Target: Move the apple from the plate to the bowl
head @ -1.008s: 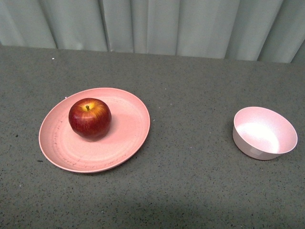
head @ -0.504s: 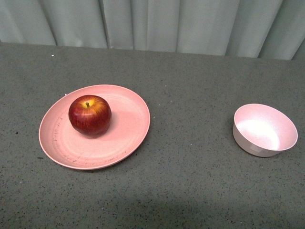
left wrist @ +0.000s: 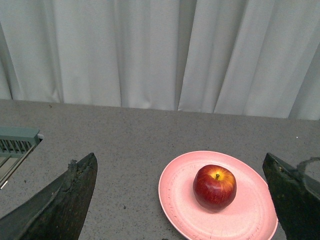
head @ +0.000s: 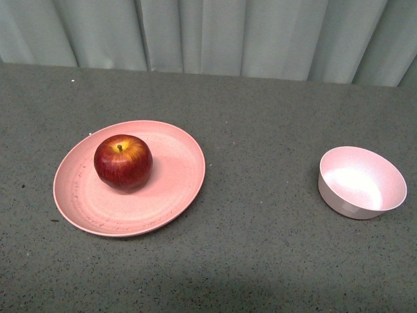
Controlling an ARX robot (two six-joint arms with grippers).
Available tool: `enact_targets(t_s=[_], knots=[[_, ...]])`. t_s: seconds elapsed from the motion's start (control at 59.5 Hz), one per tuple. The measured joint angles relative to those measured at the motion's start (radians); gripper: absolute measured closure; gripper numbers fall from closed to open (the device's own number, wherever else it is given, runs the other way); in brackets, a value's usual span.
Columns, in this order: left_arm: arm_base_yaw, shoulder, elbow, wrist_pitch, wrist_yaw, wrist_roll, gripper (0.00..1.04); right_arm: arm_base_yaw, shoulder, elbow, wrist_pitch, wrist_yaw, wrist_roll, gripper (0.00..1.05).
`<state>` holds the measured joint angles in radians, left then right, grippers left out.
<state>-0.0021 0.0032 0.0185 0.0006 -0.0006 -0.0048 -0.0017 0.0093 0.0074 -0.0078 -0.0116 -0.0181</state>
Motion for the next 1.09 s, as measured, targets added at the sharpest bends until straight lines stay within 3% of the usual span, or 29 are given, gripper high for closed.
enact_targets(t_s=[0.084, 0.202, 0.336, 0.622, 1.092], knots=[[0.0, 0.0, 0.0, 0.0, 0.0, 0.0, 0.07, -0.007, 0.168, 0.065, -0.106, -0.107, -0.096, 0.09], [0.0, 0.0, 0.0, 0.0, 0.0, 0.0, 0.07, 0.035, 0.599, 0.143, 0.148, -0.174, -0.177, 0.09], [0.0, 0.0, 0.0, 0.0, 0.0, 0.0, 0.07, 0.058, 0.95, 0.278, 0.263, -0.178, -0.207, 0.09], [0.0, 0.0, 0.0, 0.0, 0.0, 0.0, 0.07, 0.115, 1.526, 0.552, 0.269, -0.15, -0.294, 0.09], [0.0, 0.0, 0.0, 0.0, 0.0, 0.0, 0.07, 0.21, 1.933, 0.757, 0.241, -0.135, -0.301, 0.09]])
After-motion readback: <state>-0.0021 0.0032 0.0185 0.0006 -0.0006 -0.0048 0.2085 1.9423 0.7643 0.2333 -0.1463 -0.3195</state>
